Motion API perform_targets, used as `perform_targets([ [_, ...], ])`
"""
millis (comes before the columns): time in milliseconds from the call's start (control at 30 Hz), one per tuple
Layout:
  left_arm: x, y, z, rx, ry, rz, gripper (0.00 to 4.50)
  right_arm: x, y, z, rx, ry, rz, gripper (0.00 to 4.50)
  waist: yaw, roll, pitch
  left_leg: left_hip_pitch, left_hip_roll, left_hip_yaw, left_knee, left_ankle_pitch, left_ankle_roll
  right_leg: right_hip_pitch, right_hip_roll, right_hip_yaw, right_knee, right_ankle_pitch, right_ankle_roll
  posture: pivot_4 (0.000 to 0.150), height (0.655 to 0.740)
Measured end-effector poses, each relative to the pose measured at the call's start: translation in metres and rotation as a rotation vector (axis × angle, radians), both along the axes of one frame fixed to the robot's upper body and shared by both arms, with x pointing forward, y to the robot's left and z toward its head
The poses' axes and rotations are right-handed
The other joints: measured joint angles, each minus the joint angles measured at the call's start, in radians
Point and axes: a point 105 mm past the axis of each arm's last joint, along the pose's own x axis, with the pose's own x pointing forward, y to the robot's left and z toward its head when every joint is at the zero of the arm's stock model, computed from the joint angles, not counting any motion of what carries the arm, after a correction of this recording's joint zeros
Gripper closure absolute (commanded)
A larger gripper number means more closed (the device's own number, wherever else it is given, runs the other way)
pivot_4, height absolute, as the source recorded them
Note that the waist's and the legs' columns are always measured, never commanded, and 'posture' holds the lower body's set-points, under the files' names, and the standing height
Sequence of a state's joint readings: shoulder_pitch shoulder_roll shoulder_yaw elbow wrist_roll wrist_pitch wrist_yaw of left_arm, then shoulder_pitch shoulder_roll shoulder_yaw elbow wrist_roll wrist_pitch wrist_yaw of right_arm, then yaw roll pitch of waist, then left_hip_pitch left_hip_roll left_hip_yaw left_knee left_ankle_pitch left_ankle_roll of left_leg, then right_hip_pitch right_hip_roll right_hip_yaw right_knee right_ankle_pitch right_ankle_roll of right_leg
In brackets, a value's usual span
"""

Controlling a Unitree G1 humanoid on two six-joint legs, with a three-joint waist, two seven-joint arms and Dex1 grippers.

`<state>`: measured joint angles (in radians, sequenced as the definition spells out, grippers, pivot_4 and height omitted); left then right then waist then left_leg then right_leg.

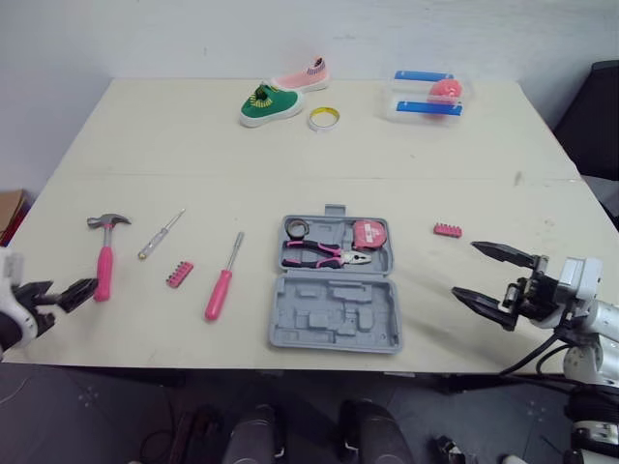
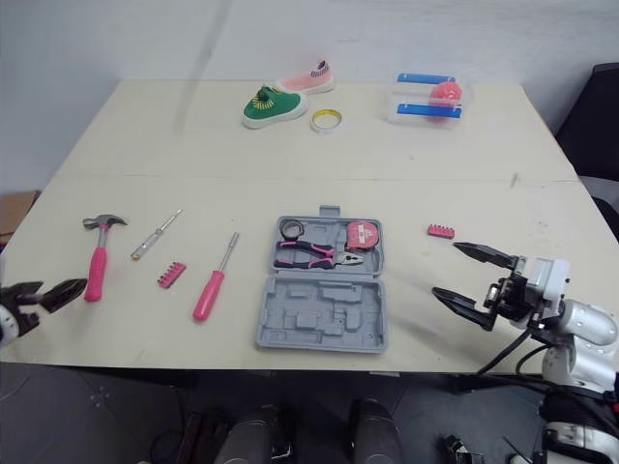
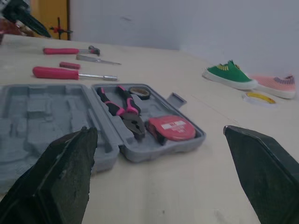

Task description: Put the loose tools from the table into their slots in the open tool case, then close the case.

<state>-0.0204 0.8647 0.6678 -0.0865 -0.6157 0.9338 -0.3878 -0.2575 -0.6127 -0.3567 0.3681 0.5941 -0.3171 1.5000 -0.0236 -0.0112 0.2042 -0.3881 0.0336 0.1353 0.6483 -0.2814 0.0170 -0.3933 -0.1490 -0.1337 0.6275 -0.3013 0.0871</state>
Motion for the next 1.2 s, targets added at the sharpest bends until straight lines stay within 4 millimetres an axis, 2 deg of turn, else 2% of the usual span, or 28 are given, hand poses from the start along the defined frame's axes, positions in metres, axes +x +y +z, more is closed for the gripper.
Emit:
perform_targets([
  [100,0.019,-0.019,0.009,0.012,-0.024,-0.069,0.06,0.002,0.005,0.009,0.002,-0.027,0.001,0.00,-0.001,0.000,0.000,0.000,0.000,0.001,-0.001,0.000,-0.001,-0.001,0.000,0.000,-0.001,0.000,0.000,0.150,0.7400],
  [267,0.045,-0.038,-0.002,0.060,0.028,-0.144,0.06,0.003,0.018,0.009,0.022,-0.031,0.027,0.00,-0.004,0.000,0.000,0.000,0.000,0.005,-0.001,0.003,0.004,-0.002,0.002,0.002,0.000,0.000,0.000,0.150,0.7400],
  [500,0.083,-0.042,-0.009,0.125,0.063,-0.214,0.06,0.002,0.037,0.025,0.024,-0.085,0.077,0.00,-0.002,0.000,0.000,0.000,0.000,0.008,-0.001,0.002,0.006,-0.004,0.002,0.001,0.001,0.000,0.000,0.150,0.7400],
  [600,0.093,-0.048,-0.010,0.150,0.075,-0.258,0.06,0.002,0.040,0.027,0.025,-0.086,0.079,0.00,-0.001,0.000,0.000,0.000,-0.001,0.009,-0.001,0.002,0.008,-0.004,0.003,0.001,0.001,0.000,0.001,0.150,0.7400],
  [700,0.098,-0.050,-0.021,0.166,0.120,-0.292,0.06,-0.001,0.042,0.027,0.025,-0.081,0.075,0.00,-0.003,0.000,0.000,0.000,-0.002,0.011,0.000,0.001,0.009,-0.004,0.003,0.001,0.001,0.001,0.002,0.150,0.7400],
  [800,0.100,-0.052,-0.020,0.175,0.127,-0.318,0.85,-0.006,0.045,0.026,0.019,-0.072,0.080,0.00,-0.002,-0.001,0.000,0.000,-0.002,0.011,0.001,0.001,0.010,-0.005,0.003,0.001,0.001,0.001,0.002,0.150,0.7400],
  [1000,0.100,-0.051,-0.022,0.162,0.148,-0.330,3.71,-0.018,0.059,0.035,-0.002,-0.095,0.128,0.00,-0.001,-0.001,-0.001,0.001,-0.002,0.011,0.001,0.001,0.010,-0.005,0.002,0.001,0.001,0.001,0.003,0.150,0.7400],
  [1067,0.100,-0.053,-0.022,0.156,0.140,-0.346,4.47,-0.019,0.060,0.036,0.000,-0.093,0.123,0.00,-0.001,-0.001,-0.001,0.001,-0.002,0.011,0.001,0.001,0.010,-0.005,0.002,0.001,0.001,0.001,0.003,0.150,0.7400],
  [1200,0.102,-0.057,-0.022,0.139,0.101,-0.353,4.47,-0.019,0.057,0.034,-0.005,-0.072,0.112,0.00,0.001,-0.001,-0.001,0.001,-0.003,0.011,0.001,0.001,0.010,-0.004,0.002,0.001,0.001,0.002,0.003,0.150,0.7400],
])
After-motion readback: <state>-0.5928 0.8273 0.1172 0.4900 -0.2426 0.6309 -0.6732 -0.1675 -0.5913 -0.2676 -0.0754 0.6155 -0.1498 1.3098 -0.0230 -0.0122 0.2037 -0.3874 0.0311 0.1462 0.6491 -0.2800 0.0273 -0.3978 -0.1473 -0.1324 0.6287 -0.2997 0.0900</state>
